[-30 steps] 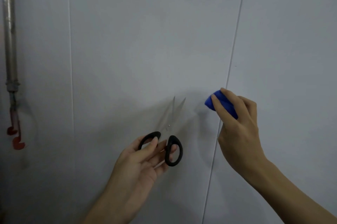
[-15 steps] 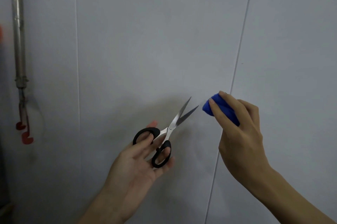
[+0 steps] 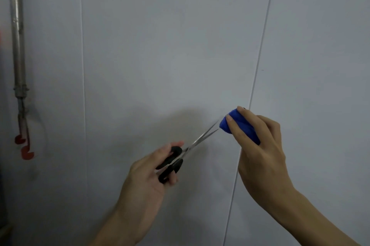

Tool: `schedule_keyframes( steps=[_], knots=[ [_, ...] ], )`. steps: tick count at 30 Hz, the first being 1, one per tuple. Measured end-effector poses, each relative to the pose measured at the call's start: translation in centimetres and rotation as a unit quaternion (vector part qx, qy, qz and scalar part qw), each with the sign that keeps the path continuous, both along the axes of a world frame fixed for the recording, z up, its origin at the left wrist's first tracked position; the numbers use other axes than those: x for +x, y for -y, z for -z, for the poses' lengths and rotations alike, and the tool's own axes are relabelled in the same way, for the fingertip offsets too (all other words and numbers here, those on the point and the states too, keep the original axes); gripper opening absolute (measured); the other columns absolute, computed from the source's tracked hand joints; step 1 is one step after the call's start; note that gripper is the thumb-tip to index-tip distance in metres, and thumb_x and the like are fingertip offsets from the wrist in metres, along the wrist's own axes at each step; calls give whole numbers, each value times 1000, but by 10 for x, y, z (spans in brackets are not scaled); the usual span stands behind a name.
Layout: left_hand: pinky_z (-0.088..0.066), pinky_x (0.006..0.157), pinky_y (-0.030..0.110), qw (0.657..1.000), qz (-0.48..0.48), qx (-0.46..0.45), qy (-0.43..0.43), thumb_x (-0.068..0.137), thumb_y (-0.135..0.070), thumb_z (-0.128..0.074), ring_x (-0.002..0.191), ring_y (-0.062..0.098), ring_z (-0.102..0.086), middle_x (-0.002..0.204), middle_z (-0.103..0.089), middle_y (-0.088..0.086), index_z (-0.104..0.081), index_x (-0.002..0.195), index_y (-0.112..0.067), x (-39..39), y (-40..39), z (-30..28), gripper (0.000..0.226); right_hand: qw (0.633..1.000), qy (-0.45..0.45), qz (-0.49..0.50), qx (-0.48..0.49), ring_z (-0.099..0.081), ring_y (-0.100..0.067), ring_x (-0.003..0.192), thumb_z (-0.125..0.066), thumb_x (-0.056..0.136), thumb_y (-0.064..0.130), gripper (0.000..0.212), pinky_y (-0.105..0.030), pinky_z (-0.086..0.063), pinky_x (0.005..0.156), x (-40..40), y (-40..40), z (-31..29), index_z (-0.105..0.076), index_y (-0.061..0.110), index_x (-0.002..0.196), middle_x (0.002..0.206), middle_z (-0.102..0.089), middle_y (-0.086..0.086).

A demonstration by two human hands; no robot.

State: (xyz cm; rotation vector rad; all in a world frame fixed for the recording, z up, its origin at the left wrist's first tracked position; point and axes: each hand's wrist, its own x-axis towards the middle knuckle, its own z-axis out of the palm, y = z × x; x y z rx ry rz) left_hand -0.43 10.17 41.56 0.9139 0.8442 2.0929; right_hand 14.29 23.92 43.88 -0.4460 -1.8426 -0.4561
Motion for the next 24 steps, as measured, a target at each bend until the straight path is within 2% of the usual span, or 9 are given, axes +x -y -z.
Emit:
schedule_keyframes(
  steps=[3,6,9,11,14,16,19,21,24],
  knots=[
    [-49,71,19,967,-121,14,-225,58,-37,-68,80,16,-63,98,-65,10,-78,93,-24,0,-1,6,38,1000,3,-4,-4,-42,-33,114,-64,60,-33,73,-36,-42,93,0,1,1,-61,-1,126,132,-54,-22],
    [-42,87,11,859,-225,-15,-460,69,-42,-64,108,8,-58,119,-50,-6,-63,115,-44,0,1,11,45,1000,5,-4,-2,-42,-33,114,-65,59,-33,74,-36,-42,92,1,2,2,-61,-1,126,132,-54,-22],
    [-34,86,7,769,-264,-79,-577,76,-49,-64,115,8,-42,127,-24,-30,-24,129,-62,6,2,15,68,1000,1,-12,3,-43,-33,114,-64,60,-33,73,-35,-42,92,1,3,3,-62,0,125,132,-54,-21],
    [-31,81,2,764,-254,-98,-585,79,-45,-68,114,5,-35,126,-13,-34,-3,124,-70,9,1,16,83,1000,-3,-17,5,-43,-33,113,-63,61,-33,71,-35,-43,90,1,5,4,-63,-1,124,131,-55,-22],
    [-25,83,-1,765,-267,-99,-578,78,-44,-70,116,-5,-28,125,-5,-39,9,121,-69,12,-2,17,93,1000,-6,-13,12,-42,-32,113,-63,63,-30,67,-34,-43,90,1,6,5,-63,-1,123,131,-55,-22],
    [-25,85,-1,773,-271,-93,-567,76,-50,-69,118,-13,-20,125,-5,-43,11,118,-69,13,-3,17,92,1000,-5,-16,20,-42,-32,112,-55,69,-25,60,-34,-43,90,1,5,8,-63,-2,123,131,-55,-22],
    [-33,87,5,779,-258,-70,-567,75,-59,-48,120,-11,-24,124,-16,-38,9,117,-73,15,0,18,72,1000,6,-21,21,-42,-33,114,-43,75,-13,54,-37,-46,90,0,4,17,-62,-1,124,135,-50,-18],
    [-28,91,5,789,-238,-64,-563,79,-43,-41,120,-6,-27,123,-19,-38,4,118,-73,15,2,17,67,1000,14,-14,21,-41,-33,116,-48,73,-15,56,-37,-44,93,-1,1,22,-61,0,125,137,-44,-15],
    [-19,92,-3,793,-216,-69,-565,75,-16,-37,123,-5,-28,122,-17,-38,0,118,-73,15,3,18,80,999,10,-15,28,-40,-32,116,-40,79,-7,52,-36,-41,94,0,1,22,-61,0,125,137,-42,-14]
  ],
)
